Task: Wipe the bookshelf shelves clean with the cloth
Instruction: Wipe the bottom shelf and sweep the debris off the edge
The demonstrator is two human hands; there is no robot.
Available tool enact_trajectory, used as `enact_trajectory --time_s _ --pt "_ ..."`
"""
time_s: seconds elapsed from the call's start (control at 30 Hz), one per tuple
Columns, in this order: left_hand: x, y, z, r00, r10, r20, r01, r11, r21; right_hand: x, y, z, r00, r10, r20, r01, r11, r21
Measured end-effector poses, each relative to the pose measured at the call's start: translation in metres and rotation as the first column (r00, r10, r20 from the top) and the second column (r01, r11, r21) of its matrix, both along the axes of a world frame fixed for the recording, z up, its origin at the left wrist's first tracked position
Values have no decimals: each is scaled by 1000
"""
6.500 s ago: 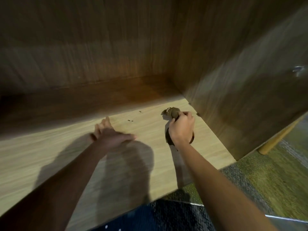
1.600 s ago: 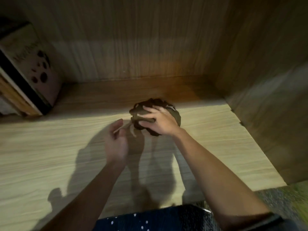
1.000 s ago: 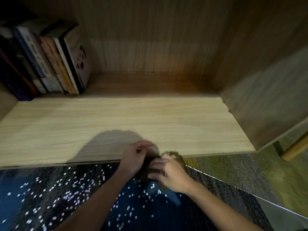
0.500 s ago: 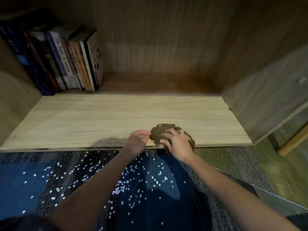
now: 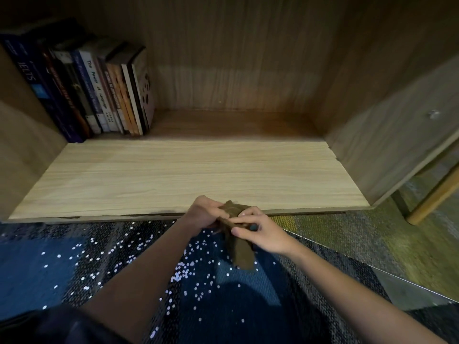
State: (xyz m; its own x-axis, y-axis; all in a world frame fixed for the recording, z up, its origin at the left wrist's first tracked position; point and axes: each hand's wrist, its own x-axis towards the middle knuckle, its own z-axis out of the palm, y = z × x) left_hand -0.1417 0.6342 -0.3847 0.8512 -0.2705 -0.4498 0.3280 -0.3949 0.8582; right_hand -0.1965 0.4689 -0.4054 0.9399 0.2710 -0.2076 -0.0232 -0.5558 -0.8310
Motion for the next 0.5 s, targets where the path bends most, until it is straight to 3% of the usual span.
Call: enact_trajectory --time_s 0.1,0.17,0.23,0.37,0.5 --pt "1 10 18 966 -260 -9 260 965 37 4 -12 11 995 -104 -9 105 994 40" --pt "3 13 27 936 -350 -38 352 926 140 6 -20 17 987 -159 -12 159 987 14" --pt "5 14 37 933 -360 10 339 886 315 7 -23 21 992 -123 -23 121 990 -68" --pt "8 12 43 930 -358 83 283 843 458 9 -18 26 998 -36 53 44 989 -143" --pt "6 7 48 945 -306 115 233 877 420 8 -8 35 997 -15 82 27 988 -155"
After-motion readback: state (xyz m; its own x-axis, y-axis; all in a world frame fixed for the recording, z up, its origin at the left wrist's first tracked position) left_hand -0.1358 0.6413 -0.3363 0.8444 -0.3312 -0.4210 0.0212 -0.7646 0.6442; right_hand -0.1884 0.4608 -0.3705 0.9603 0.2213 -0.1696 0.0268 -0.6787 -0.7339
